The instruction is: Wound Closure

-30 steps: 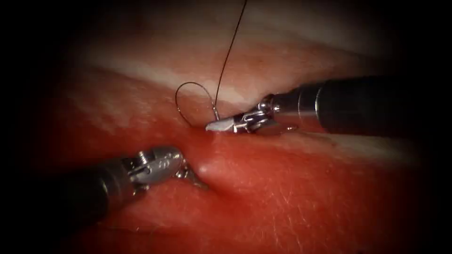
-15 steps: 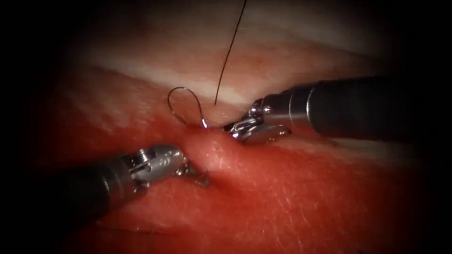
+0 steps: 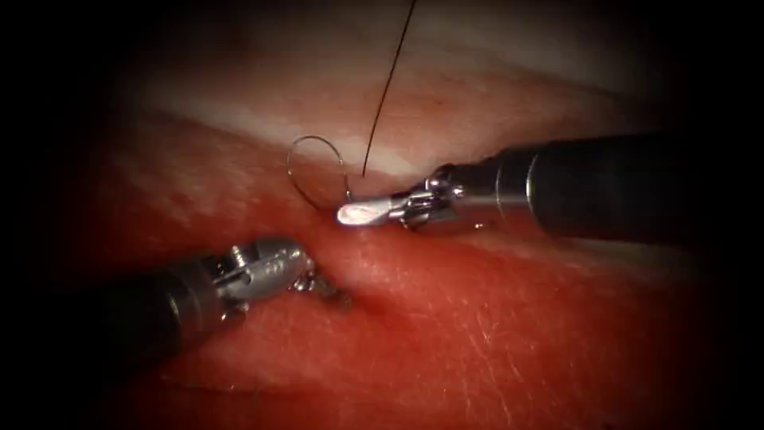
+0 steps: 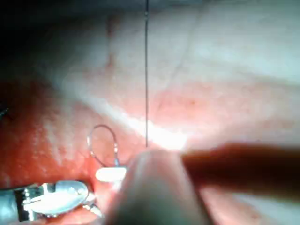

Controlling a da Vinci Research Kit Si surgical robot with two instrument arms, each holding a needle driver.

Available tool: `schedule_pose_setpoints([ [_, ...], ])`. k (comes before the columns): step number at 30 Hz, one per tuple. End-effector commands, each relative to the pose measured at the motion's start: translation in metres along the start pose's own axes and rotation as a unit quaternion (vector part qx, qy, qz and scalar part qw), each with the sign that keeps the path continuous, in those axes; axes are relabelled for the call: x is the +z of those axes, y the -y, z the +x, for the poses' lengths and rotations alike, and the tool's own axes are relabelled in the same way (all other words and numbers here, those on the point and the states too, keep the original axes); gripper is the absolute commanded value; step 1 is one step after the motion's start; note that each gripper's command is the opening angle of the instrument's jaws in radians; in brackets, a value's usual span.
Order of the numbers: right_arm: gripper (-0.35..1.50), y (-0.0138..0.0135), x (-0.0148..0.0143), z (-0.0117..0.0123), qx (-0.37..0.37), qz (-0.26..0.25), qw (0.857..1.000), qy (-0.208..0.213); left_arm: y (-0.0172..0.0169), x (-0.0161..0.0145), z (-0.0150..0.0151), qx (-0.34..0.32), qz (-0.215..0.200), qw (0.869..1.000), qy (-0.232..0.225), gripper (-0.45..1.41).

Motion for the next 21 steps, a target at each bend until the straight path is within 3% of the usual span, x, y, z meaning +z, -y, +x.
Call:
schedule_pose_setpoints([
  [1,0.98,-0.0012,0.0004,0.0007,-0.042,-0.003,0.999,0.0,0.0004,0.0003,0.0001,0.0,-0.001,1.0,-0.001,-0.45],
  [4,1.14,-0.002,-0.0001,0.0022,-0.123,-0.007,0.992,-0.003,0.0,0.0,0.0004,-0.001,-0.002,1.0,-0.001,-0.45],
  [8,1.2,-0.0025,-0.0009,0.0045,-0.229,-0.011,0.973,-0.006,-0.0006,-0.0002,0.0005,-0.004,-0.003,1.0,-0.001,-0.45],
  [11,1.2,-0.0025,-0.0012,0.0059,-0.285,-0.017,0.958,-0.001,-0.001,-0.0005,0.0004,0.0,-0.004,1.0,0.0,-0.45],
  [15,1.21,-0.0024,-0.0014,0.0066,-0.313,-0.026,0.949,0.013,-0.0012,-0.0009,0.0004,0.012,-0.003,1.0,0.0,-0.45],
  [16,1.23,-0.0023,-0.0015,0.0067,-0.325,-0.032,0.945,0.023,-0.0011,-0.0012,0.0006,0.032,0.004,0.999,0.0,-0.3],
  [21,1.26,-0.0021,-0.0015,0.0067,-0.354,-0.041,0.934,0.041,-0.0011,-0.0019,0.0012,0.061,0.011,0.998,-0.02,-0.11],
])
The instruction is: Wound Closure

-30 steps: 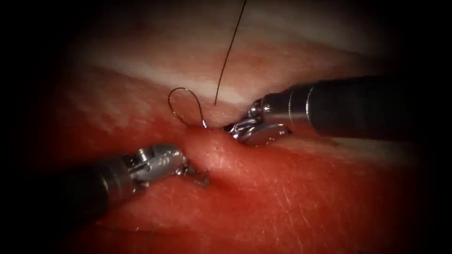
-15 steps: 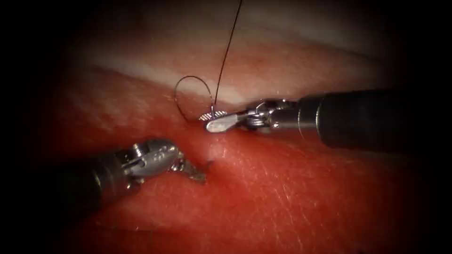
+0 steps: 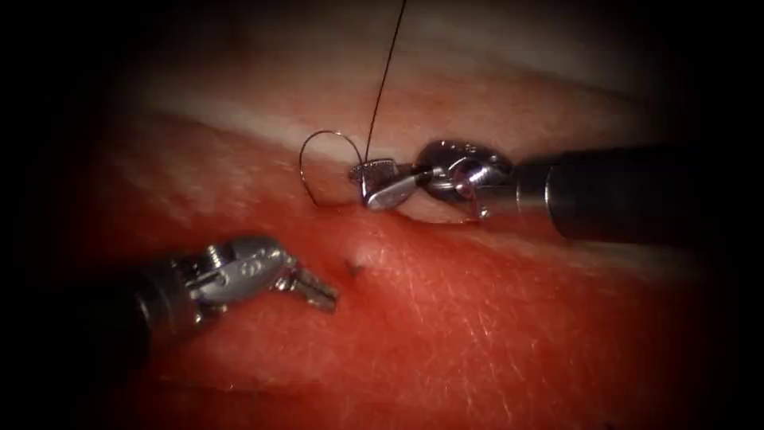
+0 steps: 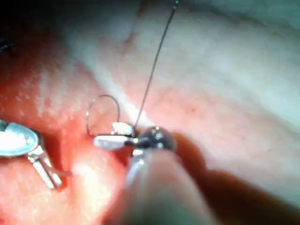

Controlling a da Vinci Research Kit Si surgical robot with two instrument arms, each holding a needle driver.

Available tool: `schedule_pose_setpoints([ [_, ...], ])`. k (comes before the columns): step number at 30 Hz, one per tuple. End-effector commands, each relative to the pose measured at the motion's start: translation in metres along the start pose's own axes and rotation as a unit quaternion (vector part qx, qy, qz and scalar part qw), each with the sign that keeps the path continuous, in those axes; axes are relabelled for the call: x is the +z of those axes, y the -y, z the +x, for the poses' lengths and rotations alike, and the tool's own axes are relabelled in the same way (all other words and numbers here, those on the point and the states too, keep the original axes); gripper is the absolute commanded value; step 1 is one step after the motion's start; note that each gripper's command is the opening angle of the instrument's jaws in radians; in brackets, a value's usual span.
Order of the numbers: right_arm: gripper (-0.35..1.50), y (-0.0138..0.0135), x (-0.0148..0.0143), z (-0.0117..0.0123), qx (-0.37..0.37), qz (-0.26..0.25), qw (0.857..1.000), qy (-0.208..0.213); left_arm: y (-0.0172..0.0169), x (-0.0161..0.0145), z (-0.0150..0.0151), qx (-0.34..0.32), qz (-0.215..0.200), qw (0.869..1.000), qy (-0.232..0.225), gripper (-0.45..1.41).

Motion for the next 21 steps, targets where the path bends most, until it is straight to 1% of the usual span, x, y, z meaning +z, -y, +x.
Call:
schedule_pose_setpoints([
  [1,1.26,-0.0004,0.0007,-0.0002,-0.008,-0.001,1.0,0.006,0.0005,0.0004,0.0001,0.005,0.0,1.0,-0.009,-0.08],
  [4,1.25,-0.0004,0.0001,-0.0002,-0.025,-0.002,0.999,0.029,0.0003,-0.0003,0.0012,0.013,0.006,0.999,-0.036,0.09],
  [7,1.25,-0.0005,-0.0008,-0.0002,-0.038,-0.002,0.998,0.049,0.0001,-0.0007,0.0023,0.018,0.011,0.998,-0.062,0.14],
  [9,1.25,-0.0004,-0.0017,-0.0002,-0.038,-0.008,0.998,0.05,-0.0001,-0.0008,0.0029,0.019,0.012,0.997,-0.078,0.14],
  [11,1.25,-0.0002,-0.0028,-0.0002,-0.041,-0.02,0.998,0.05,-0.0003,-0.0007,0.0034,0.021,0.01,0.996,-0.09,0.19],
  [12,1.25,-0.0002,-0.0028,-0.0002,-0.041,-0.02,0.998,0.05,-0.0003,-0.0007,0.0034,0.021,0.01,0.996,-0.09,0.19],
  [16,1.23,0.0003,-0.0043,-0.0001,-0.042,-0.025,0.997,0.051,0.0,-0.0005,0.0033,0.023,0.014,0.996,-0.09,0.17],
  [21,1.21,0.0008,-0.0045,-0.0006,-0.047,-0.026,0.997,0.052,0.0008,-0.0002,0.0028,0.022,0.033,0.996,-0.085,0.12],
])
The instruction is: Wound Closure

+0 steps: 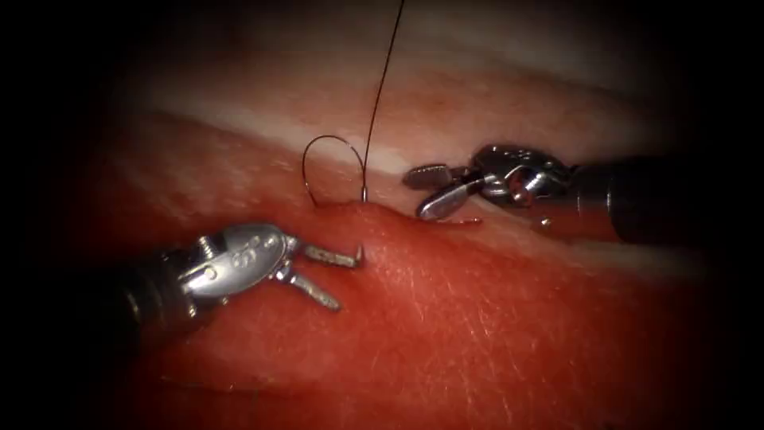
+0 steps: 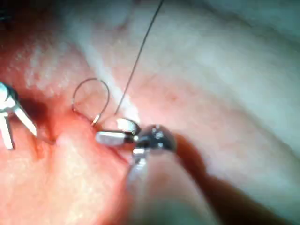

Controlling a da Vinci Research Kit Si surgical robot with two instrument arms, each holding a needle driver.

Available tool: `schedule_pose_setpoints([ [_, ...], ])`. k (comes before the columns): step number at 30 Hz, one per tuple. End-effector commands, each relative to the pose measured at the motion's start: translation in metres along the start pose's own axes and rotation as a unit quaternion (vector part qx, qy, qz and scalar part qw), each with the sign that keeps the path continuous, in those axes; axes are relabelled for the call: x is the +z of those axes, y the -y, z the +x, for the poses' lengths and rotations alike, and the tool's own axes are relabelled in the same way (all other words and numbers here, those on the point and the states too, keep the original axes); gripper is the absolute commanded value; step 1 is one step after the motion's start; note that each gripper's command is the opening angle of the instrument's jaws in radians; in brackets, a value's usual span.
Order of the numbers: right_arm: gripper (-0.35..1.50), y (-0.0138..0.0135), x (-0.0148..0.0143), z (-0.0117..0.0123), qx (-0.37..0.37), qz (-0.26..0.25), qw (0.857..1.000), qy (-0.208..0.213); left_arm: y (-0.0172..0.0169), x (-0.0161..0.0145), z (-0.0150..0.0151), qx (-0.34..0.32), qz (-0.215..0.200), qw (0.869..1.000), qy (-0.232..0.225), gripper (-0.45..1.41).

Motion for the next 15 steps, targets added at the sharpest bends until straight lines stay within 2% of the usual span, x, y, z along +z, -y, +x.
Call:
schedule_pose_setpoints([
  [1,1.21,-0.0001,0.0011,-0.0004,-0.001,0.002,1.0,0.0,0.0006,0.0005,-0.0004,0.0,0.005,1.0,0.003,0.12],
  [9,1.2,0.0005,0.0015,-0.0007,-0.003,0.002,1.0,0.0,0.0013,0.0003,-0.001,-0.005,0.028,1.0,0.012,0.1],
  [15,1.2,0.0008,0.0015,-0.0007,-0.003,0.002,1.0,0.0,0.0016,0.0007,-0.0005,-0.007,0.038,0.999,0.008,0.17],
])
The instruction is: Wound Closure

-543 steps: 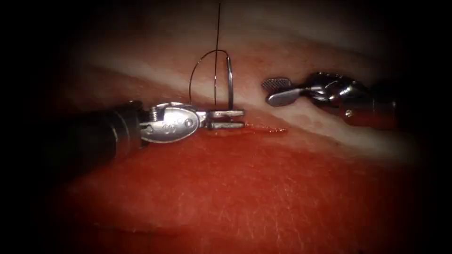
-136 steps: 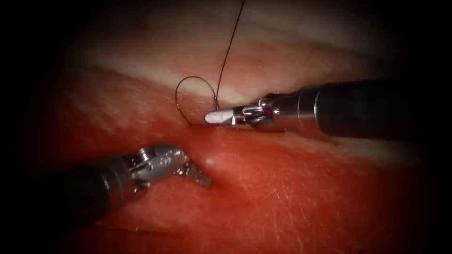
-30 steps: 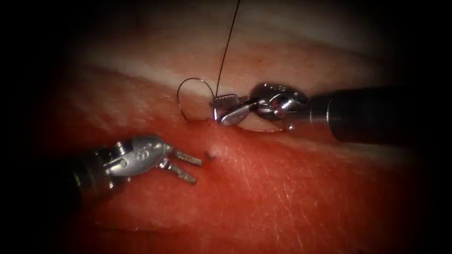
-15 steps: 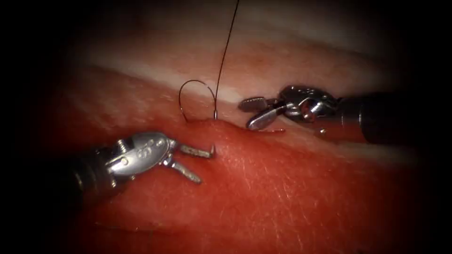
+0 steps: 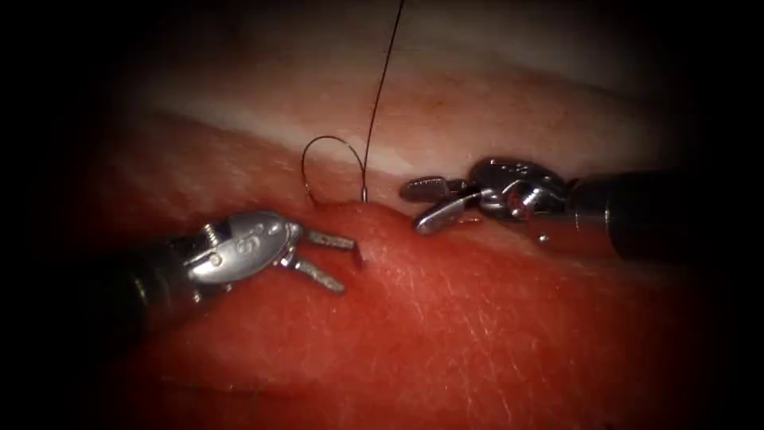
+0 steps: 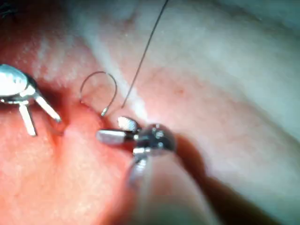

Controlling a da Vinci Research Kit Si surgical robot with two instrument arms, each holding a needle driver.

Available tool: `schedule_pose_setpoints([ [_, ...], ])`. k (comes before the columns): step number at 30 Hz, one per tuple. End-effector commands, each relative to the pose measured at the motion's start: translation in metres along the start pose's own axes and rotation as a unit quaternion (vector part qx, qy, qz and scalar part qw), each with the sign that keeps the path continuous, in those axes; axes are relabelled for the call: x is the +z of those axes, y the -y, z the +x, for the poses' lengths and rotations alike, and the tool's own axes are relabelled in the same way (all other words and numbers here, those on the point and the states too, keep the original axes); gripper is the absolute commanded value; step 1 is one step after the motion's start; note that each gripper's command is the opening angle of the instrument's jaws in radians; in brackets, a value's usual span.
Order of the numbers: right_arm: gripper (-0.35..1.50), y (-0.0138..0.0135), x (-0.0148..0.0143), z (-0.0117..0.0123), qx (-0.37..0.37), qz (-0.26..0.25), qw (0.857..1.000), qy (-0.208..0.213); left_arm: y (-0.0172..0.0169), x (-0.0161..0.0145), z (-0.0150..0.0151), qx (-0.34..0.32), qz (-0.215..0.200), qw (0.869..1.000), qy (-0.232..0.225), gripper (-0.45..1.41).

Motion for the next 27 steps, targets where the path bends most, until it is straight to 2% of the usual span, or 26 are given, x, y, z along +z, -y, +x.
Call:
schedule_pose_setpoints([
  [1,1.2,-0.0002,0.0009,-0.0001,-0.001,0.001,1.0,-0.001,0.0004,0.0008,-0.0002,-0.001,0.002,1.0,-0.005,0.17],
  [9,1.2,-0.0001,0.0006,-0.0002,-0.001,0.003,1.0,0.0,0.0003,0.0018,-0.0004,-0.012,0.008,1.0,-0.006,0.17],
  [16,1.2,-0.0001,0.0006,-0.0001,-0.001,0.002,1.0,0.0,0.0005,0.0017,0.0001,-0.04,0.014,0.998,-0.039,0.05],
  [22,1.2,0.0,0.0006,-0.0001,-0.001,0.002,1.0,0.001,0.0008,0.0022,-0.0001,-0.052,0.017,0.998,-0.044,0.0],
  [24,1.2,0.0002,0.0006,-0.0001,-0.001,0.003,1.0,0.002,0.0009,0.0022,-0.0004,-0.061,0.017,0.997,-0.044,-0.06],
  [25,1.2,0.0002,0.0006,-0.0001,-0.001,0.003,1.0,0.002,0.0009,0.0022,-0.0004,-0.063,0.016,0.997,-0.044,-0.16],
  [26,1.2,0.0003,0.0006,-0.0001,0.0,0.003,1.0,0.002,0.0009,0.0021,-0.0006,-0.072,0.016,0.996,-0.044,-0.45],
  [27,1.2,0.0004,0.0006,-0.0001,0.0,0.003,1.0,-0.001,0.0009,0.0021,-0.0007,-0.08,0.014,0.996,-0.045,-0.45],
])
